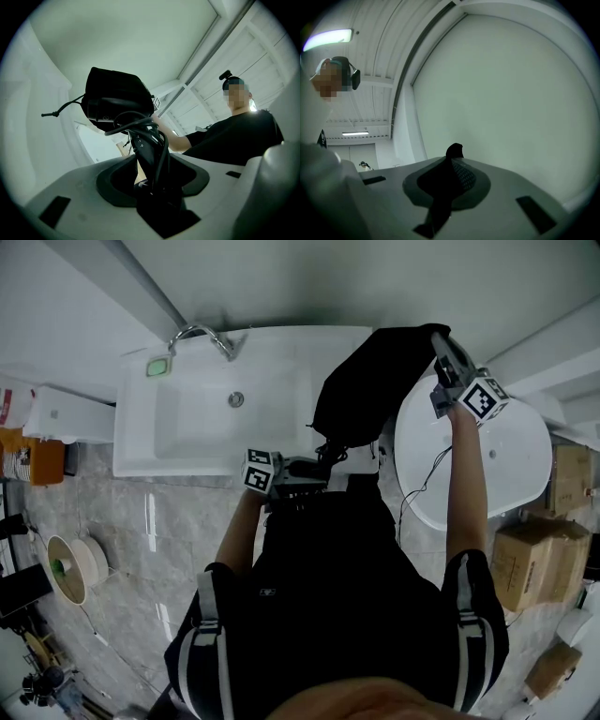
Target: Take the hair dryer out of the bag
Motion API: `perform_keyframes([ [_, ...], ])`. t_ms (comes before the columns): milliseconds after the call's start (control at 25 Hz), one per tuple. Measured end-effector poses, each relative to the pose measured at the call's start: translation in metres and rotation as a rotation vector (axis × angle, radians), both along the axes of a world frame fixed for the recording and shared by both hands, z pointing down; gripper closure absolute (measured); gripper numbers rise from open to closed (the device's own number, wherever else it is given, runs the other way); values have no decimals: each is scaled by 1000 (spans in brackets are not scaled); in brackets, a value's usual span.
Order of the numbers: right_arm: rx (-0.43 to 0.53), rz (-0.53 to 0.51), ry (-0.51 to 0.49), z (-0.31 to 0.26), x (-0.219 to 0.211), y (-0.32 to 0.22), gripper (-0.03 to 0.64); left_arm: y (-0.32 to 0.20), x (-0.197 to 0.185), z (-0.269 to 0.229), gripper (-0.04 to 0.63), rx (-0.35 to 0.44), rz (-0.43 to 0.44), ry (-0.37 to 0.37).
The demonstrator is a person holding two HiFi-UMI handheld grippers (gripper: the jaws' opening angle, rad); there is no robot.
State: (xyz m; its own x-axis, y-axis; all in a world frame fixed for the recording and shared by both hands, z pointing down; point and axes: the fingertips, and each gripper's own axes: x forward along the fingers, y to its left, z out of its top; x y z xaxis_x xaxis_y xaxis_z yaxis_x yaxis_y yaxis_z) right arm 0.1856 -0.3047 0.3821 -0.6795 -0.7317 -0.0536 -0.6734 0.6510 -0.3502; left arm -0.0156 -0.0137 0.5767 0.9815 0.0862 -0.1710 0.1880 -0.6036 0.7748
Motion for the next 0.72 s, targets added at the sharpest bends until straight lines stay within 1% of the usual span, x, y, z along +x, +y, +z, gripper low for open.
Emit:
perform_keyframes([
  [200,16,16,-38,-14,2,-8,549,-4,-4,3,402,-9,-6,-1],
  [440,74,19,-22,-41,4,-6,549,-1,-7,8,402,-35,-30,-22],
  [640,76,-13,35,-31,-10,6,549,-8,-18,16,402,-51,-53,-28],
  [720,79,-6,41,-29,-11,6,549,-12,-22,16,402,-61,-65,-28],
])
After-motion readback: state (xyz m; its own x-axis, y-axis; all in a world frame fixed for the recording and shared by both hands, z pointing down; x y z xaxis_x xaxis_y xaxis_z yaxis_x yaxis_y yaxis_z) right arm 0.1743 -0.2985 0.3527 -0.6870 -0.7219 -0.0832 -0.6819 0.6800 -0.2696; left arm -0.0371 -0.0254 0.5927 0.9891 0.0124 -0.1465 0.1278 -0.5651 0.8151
